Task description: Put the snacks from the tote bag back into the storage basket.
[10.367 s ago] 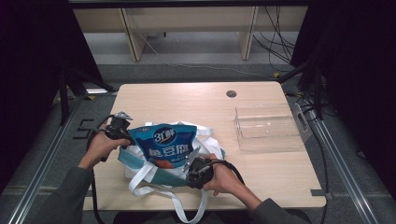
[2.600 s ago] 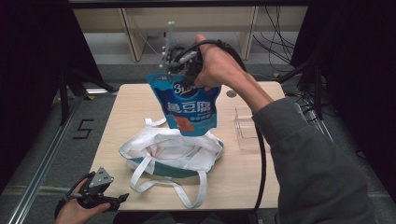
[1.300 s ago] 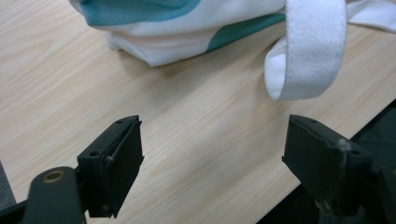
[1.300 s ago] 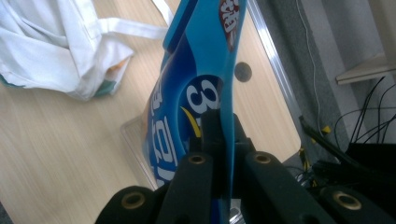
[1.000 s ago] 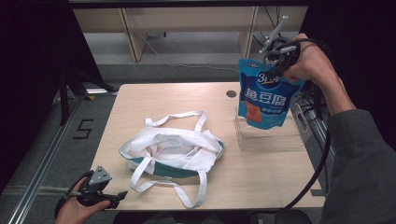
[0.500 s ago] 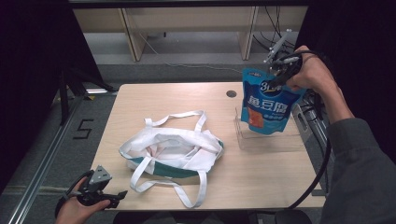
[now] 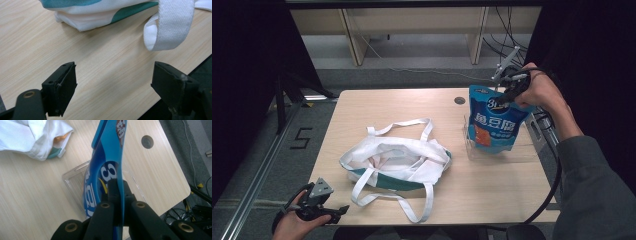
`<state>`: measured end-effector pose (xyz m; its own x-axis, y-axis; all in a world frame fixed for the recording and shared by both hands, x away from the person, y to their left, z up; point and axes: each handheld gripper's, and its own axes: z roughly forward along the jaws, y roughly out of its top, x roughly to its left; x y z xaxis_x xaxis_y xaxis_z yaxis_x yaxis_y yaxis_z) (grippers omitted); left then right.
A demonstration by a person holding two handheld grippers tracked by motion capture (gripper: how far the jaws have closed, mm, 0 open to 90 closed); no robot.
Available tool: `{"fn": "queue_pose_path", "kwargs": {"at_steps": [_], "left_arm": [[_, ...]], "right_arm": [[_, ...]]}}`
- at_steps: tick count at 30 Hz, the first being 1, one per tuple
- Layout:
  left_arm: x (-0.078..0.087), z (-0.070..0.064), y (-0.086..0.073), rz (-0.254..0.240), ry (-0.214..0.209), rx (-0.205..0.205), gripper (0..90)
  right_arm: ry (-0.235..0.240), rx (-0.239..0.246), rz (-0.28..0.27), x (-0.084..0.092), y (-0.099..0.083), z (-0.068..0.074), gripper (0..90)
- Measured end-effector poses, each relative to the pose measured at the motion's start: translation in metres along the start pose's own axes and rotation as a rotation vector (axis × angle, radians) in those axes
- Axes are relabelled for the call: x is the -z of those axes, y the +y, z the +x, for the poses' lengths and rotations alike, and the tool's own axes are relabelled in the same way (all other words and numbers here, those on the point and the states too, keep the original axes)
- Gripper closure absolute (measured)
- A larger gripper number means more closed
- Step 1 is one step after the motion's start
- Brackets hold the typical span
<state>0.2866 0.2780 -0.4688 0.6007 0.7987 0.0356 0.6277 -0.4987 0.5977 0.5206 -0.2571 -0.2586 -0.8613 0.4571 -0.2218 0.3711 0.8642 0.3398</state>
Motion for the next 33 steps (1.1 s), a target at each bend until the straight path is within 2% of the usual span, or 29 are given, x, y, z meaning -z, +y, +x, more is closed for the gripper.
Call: {"fn": "queue_pose_path", "kwargs": {"at_steps": [3, 6, 8, 11, 12, 14, 16, 17, 19, 20, 22, 23, 25, 26, 28, 29, 31, 33], "left_arm": [[0.000, 0.000, 0.000, 0.011, 0.016, -0.002, 19.2], [0.000, 0.000, 0.000, -0.002, 0.003, -0.004, 19.2], [-0.001, 0.000, 0.000, 0.012, 0.000, -0.003, 19.2], [-0.001, -0.001, 0.000, 0.008, -0.003, -0.006, 19.2], [-0.001, -0.001, 0.000, 0.009, 0.003, -0.013, 19.2], [-0.001, -0.001, 0.000, 0.009, 0.003, -0.008, 19.2], [-0.002, -0.001, 0.000, 0.001, 0.000, -0.007, 19.2], [-0.001, -0.001, 0.000, 0.003, -0.001, -0.011, 19.2], [-0.001, -0.001, -0.001, 0.006, -0.002, -0.012, 19.1], [-0.001, -0.001, 0.000, 0.013, -0.008, -0.012, 19.1], [-0.002, -0.002, -0.001, 0.018, -0.014, -0.018, 19.0], [-0.002, -0.002, -0.001, 0.026, -0.009, -0.023, 19.0], [-0.003, -0.003, -0.001, 0.029, -0.014, -0.024, 18.8], [-0.002, -0.002, -0.001, 0.040, -0.020, -0.034, 18.8], [-0.002, -0.002, 0.000, 0.029, -0.006, -0.035, 18.8], [-0.003, -0.002, -0.001, 0.025, -0.007, -0.018, 18.8], [-0.002, -0.001, -0.001, 0.028, -0.003, -0.033, 18.8], [-0.002, -0.001, -0.001, 0.026, -0.014, -0.019, 18.8]], "right_arm": [[0.013, 0.000, -0.001, -0.005, -0.002, 0.001, 90.0], [0.017, -0.010, -0.002, -0.009, -0.005, 0.001, 90.0], [0.010, -0.012, 0.000, -0.011, -0.006, 0.001, 90.0], [-0.004, -0.030, 0.004, -0.012, -0.011, 0.000, 89.4], [-0.014, -0.054, -0.004, -0.012, -0.012, 0.001, 87.3], [-0.014, -0.059, -0.039, -0.010, -0.014, 0.001, 80.3], [-0.069, -0.108, -0.061, -0.007, -0.015, 0.004, 61.7], [-0.102, -0.151, -0.072, -0.004, -0.016, 0.006, 54.2], [-0.177, -0.206, -0.112, 0.003, -0.020, 0.013, 47.6], [-0.186, -0.230, -0.147, 0.005, -0.022, 0.017, 44.5], [-0.182, -0.262, -0.206, 0.008, -0.029, 0.022, 42.0], [-0.207, -0.281, -0.218, 0.010, -0.032, 0.025, 40.6], [-0.224, -0.316, -0.211, 0.011, -0.037, 0.029, 38.3], [-0.230, -0.312, -0.212, 0.010, -0.040, 0.030, 38.0], [-0.240, -0.345, -0.226, 0.012, -0.045, 0.033, 37.5], [-0.242, -0.353, -0.228, 0.012, -0.048, 0.034, 36.9], [-0.251, -0.378, -0.233, 0.014, -0.054, 0.037, 36.0], [-0.247, -0.385, -0.251, 0.015, -0.061, 0.039, 35.5]]}}
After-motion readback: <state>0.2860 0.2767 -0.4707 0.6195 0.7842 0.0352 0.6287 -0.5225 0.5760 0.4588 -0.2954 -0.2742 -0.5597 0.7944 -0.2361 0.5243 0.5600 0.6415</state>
